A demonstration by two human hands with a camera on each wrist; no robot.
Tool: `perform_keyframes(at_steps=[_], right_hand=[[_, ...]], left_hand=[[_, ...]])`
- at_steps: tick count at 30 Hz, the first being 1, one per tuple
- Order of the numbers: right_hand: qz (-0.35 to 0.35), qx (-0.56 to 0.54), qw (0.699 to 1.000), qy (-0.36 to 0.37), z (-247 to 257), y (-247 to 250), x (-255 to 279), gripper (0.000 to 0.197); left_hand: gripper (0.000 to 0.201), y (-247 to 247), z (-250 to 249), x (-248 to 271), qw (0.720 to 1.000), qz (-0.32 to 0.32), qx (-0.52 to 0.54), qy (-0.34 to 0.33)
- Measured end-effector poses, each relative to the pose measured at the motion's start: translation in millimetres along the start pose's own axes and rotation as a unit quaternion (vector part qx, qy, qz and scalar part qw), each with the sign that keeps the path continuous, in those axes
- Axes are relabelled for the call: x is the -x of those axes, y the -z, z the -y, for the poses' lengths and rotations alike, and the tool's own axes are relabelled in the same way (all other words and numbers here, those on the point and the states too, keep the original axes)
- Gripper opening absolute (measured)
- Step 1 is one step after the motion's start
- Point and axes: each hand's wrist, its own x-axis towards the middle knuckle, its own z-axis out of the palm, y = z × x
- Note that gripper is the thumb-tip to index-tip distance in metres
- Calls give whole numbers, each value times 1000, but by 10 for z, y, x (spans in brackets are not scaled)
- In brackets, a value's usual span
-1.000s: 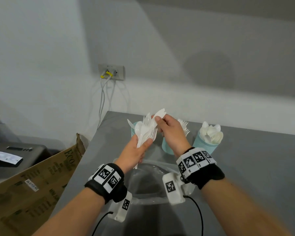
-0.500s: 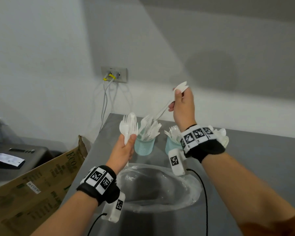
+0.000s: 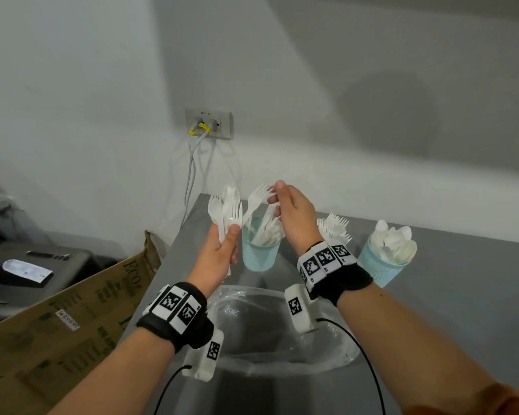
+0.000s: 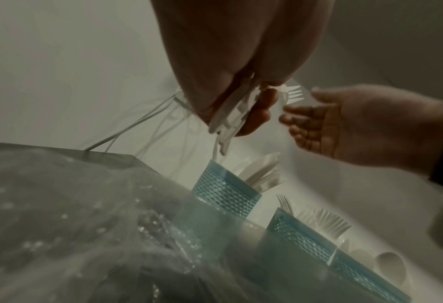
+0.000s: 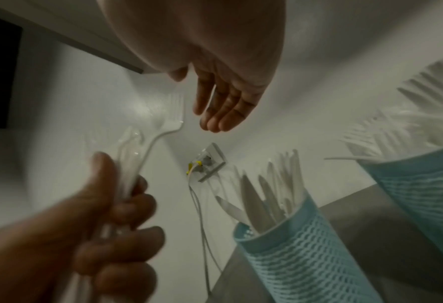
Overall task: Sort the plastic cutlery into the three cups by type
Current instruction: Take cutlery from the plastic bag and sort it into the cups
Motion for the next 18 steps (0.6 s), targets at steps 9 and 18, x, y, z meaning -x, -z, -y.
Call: perform_keyframes(at_steps=[9, 18], right_hand=[[46, 39, 995, 74, 85, 56, 98, 23], [74, 76, 987, 121, 132, 154, 148, 24]], left_hand=[[34, -113, -32, 33, 997, 48, -57, 1], [31, -139, -71, 51, 997, 57, -44, 6]])
